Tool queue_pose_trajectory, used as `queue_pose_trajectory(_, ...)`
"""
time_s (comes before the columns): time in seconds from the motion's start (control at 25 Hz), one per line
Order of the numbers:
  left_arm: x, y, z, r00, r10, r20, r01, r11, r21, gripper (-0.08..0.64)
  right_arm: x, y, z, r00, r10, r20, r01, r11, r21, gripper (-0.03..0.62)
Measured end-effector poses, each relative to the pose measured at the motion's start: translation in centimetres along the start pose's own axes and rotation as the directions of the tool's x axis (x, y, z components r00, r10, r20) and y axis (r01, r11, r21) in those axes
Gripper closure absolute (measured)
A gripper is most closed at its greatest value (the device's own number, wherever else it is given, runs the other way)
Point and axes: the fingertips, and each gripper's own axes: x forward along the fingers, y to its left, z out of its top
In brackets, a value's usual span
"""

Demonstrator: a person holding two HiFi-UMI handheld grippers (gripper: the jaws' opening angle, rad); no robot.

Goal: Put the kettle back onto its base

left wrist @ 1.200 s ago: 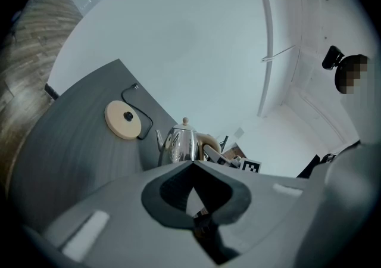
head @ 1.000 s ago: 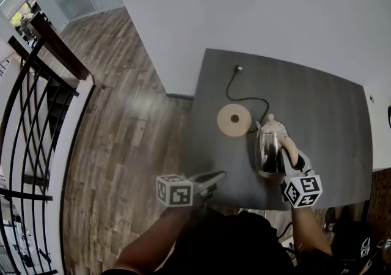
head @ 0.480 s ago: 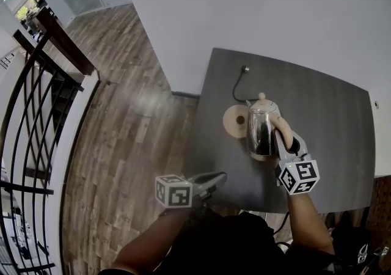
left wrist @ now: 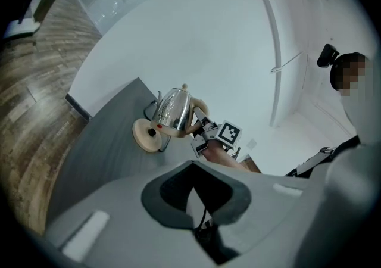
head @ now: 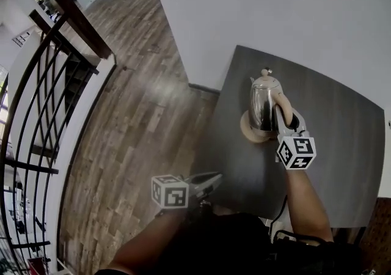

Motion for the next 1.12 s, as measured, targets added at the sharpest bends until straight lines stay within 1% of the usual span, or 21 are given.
queue_pose_trajectory(0.28, -1.3, 1.4, 0.7, 0.999, 0.04, 0.031, -0.039, 0.999, -0.03, 0.56, 4.8, 0.1, -1.6, 1.0, 0.017, -0.022, -0.017, 1.0, 0.0, 0.506)
queue_pose_trajectory(0.48, -1.6, 2.1, 0.9, 0.998, 0.058, 0.034, -0.056, 0.997, -0.047, 0.56, 6.2, 0.6, -1.7, 0.999, 0.031, -0.016, -0.031, 0.999, -0.027, 0.506)
queue_pose_trajectory(0.64, -1.8, 2.5, 1.1, 0.998, 0.061, 0.034, -0.059, 0.997, -0.054, 0.56, 6.3, 0.8, -2.2, 1.0, 0.021, 0.002, -0.021, 1.0, -0.017, 0.506)
queue_pose_trajectory(0.84, -1.4, 2.6, 1.2, 0.998, 0.055, 0.04, -0.054, 0.997, -0.046, 0.56, 4.6, 0.3, -4.2, 1.0, -0.004, -0.006, 0.004, 1.0, 0.011, 0.506)
queue_pose_trajectory(1.0, -1.3, 2.6, 1.2, 0.998, 0.045, 0.037, -0.043, 0.998, -0.039, 0.56, 3.3, 0.8, -4.9, 1.0, 0.007, -0.003, -0.007, 1.0, -0.011, 0.505)
queue_pose_trajectory(1.12, -0.9, 2.3, 1.1, 0.999, 0.031, 0.033, -0.03, 0.999, -0.038, 0.56, 2.7, 0.9, -5.3, 0.999, 0.023, -0.024, -0.024, 0.999, -0.029, 0.502)
